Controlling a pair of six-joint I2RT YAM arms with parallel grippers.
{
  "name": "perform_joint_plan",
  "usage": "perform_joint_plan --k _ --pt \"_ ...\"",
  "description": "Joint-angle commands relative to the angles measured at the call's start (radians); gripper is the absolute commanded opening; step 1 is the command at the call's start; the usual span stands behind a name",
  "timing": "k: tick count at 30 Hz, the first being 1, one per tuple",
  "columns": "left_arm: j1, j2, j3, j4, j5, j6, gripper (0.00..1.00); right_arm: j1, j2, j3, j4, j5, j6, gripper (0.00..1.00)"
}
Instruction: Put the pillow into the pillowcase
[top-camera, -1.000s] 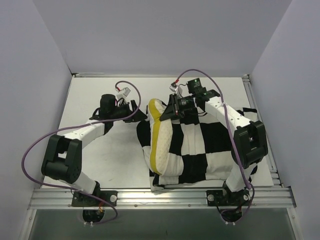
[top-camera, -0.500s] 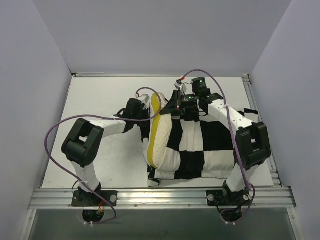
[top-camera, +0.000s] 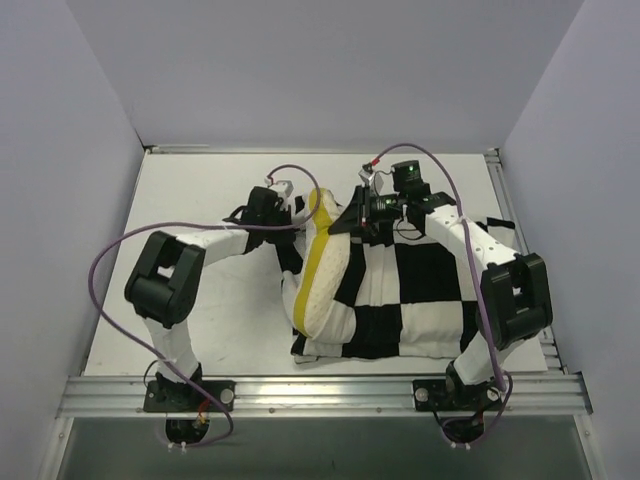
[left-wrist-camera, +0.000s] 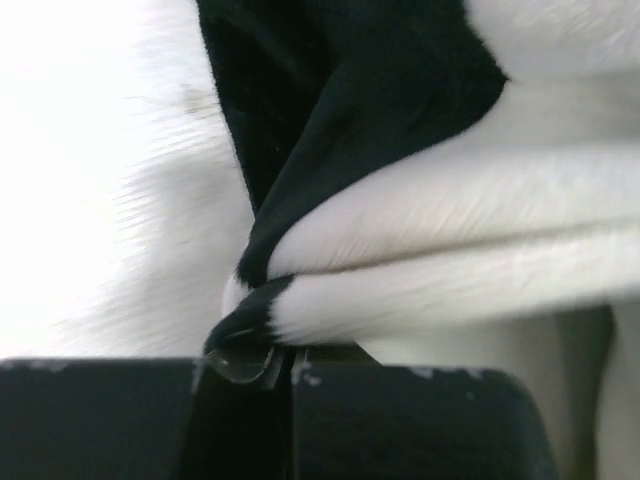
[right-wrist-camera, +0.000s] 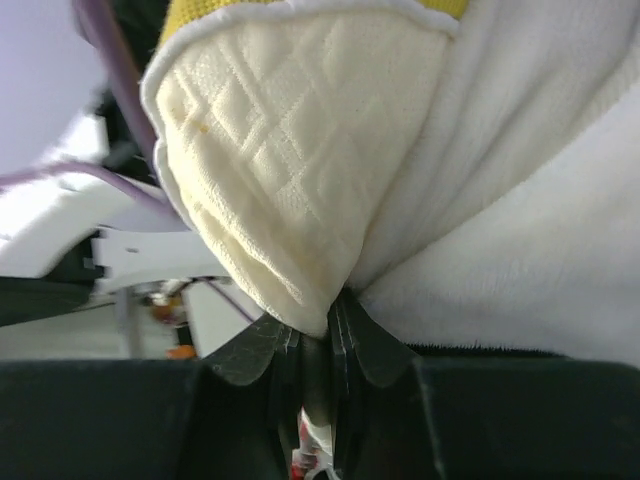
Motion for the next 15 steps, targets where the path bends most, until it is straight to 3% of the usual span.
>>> perform_joint_plan --k 1,3,8,12,15 --pt "0.125 -0.153 0.007 -0.088 0.088 0.08 0.0 -0.013 -0.037 0.09 -0.415 0.075 -0.372 0.0" --pt "0.165 -0.212 0.033 -0.122 0.132 0.1 0.0 -0.016 -0.009 0.098 -0.484 0.187 -0.511 0.0" --pt "0.261 -0.269 0.065 -0.162 0.307 0.082 0.0 0.029 0.063 0.144 -0.612 0.23 -0.695 0.0" --pt "0.274 -0.274 0.065 -0.079 0.459 0.002 0.0 0.148 0.189 0.259 -0.766 0.273 -0.931 0.0" --pt "0.275 -0.276 0.061 0.04 0.606 -0.099 0.0 0.214 0.311 0.378 -0.868 0.301 -0.994 0.0"
